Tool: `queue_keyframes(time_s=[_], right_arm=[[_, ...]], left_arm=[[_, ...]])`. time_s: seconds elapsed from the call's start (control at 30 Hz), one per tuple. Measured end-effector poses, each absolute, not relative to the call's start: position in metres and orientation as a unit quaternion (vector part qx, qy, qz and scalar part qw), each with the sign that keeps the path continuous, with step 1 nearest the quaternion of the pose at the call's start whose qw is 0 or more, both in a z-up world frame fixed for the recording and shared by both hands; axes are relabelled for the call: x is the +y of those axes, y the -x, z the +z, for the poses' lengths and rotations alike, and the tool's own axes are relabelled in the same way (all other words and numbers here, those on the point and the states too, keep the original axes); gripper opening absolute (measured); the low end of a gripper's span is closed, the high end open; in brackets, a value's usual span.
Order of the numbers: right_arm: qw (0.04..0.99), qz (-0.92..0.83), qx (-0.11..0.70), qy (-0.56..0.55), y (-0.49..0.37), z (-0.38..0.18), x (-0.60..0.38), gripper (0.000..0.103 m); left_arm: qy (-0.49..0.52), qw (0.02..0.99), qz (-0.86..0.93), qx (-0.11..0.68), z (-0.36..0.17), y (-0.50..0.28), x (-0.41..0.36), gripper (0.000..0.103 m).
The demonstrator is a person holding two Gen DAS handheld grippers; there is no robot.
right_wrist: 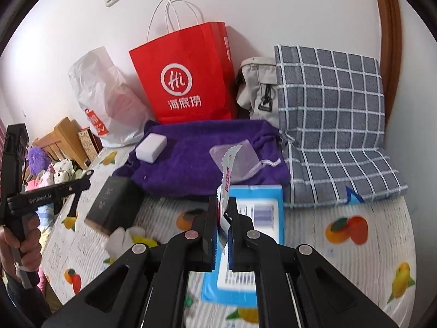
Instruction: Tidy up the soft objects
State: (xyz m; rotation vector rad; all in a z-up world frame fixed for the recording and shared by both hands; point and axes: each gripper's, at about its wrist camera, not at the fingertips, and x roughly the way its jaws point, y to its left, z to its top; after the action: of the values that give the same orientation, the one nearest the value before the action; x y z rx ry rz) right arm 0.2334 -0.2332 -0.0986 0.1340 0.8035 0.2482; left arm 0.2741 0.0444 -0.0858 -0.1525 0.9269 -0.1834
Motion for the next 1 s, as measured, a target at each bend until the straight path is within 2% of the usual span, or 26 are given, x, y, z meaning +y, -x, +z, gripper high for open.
queue_keyframes(time_s=[0.77, 1.0], right_arm=[[0.903, 0.145, 0.404, -0.018, -0.346, -0.107, -0.192, 0.006], [0.892, 0.147, 0.427, -0.022, -0.368, -0.126, -0.193, 0.006]], left_arm=[[0.059, 0.881, -0.073, 0.464, -0.099, -0.37, 0.039, 0.024], [0.076, 0.871, -0.072, 0.481, -0.119, -0.396, 0.04, 0.024]])
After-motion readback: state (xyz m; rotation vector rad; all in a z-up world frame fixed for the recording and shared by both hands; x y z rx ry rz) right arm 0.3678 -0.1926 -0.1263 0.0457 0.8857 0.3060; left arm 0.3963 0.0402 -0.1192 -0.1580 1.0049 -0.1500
